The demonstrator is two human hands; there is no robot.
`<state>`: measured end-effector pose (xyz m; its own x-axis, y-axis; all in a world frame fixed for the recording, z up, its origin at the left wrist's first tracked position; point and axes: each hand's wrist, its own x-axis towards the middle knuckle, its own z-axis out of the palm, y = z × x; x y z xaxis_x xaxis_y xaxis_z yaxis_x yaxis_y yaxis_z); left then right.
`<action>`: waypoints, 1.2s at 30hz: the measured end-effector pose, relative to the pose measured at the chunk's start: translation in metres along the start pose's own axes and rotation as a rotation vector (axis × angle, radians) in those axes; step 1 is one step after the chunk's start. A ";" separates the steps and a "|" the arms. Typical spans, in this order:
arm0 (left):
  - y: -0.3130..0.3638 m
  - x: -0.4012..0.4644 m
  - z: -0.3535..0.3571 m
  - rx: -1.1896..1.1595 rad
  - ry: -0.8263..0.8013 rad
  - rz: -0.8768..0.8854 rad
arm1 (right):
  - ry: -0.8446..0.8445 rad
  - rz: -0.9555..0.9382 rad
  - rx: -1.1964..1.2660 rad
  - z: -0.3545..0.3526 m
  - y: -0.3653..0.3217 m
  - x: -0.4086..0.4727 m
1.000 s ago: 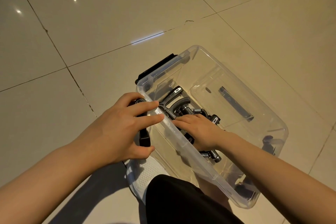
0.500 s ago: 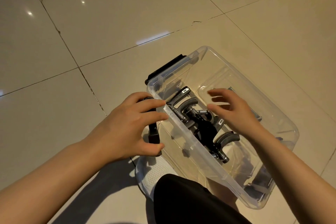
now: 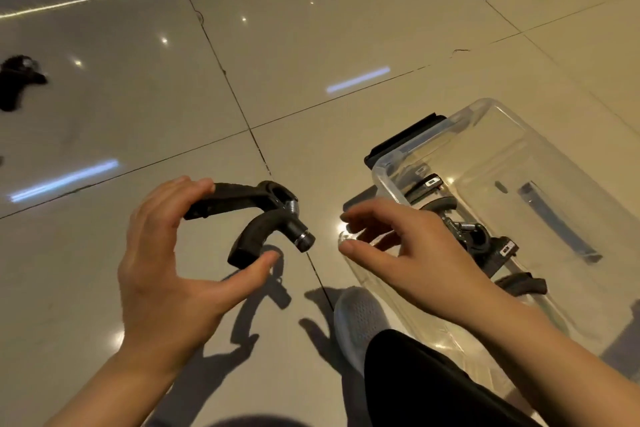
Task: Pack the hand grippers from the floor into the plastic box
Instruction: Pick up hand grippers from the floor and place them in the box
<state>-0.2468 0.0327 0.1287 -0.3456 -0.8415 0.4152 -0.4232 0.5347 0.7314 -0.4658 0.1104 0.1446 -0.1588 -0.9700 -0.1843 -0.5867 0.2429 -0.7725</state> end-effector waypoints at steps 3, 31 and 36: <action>0.006 0.001 0.000 -0.075 0.030 0.021 | -0.021 0.036 0.023 0.014 -0.009 0.005; 0.038 0.036 0.142 0.142 -0.652 0.212 | 0.758 0.108 0.140 -0.113 0.066 -0.035; 0.014 0.025 0.154 0.407 -0.768 0.361 | 0.534 0.251 0.011 -0.120 0.102 -0.031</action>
<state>-0.3908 0.0311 0.0660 -0.9092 -0.4163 0.0037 -0.3929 0.8610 0.3230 -0.6157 0.1674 0.1444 -0.6715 -0.7403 -0.0329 -0.4715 0.4611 -0.7517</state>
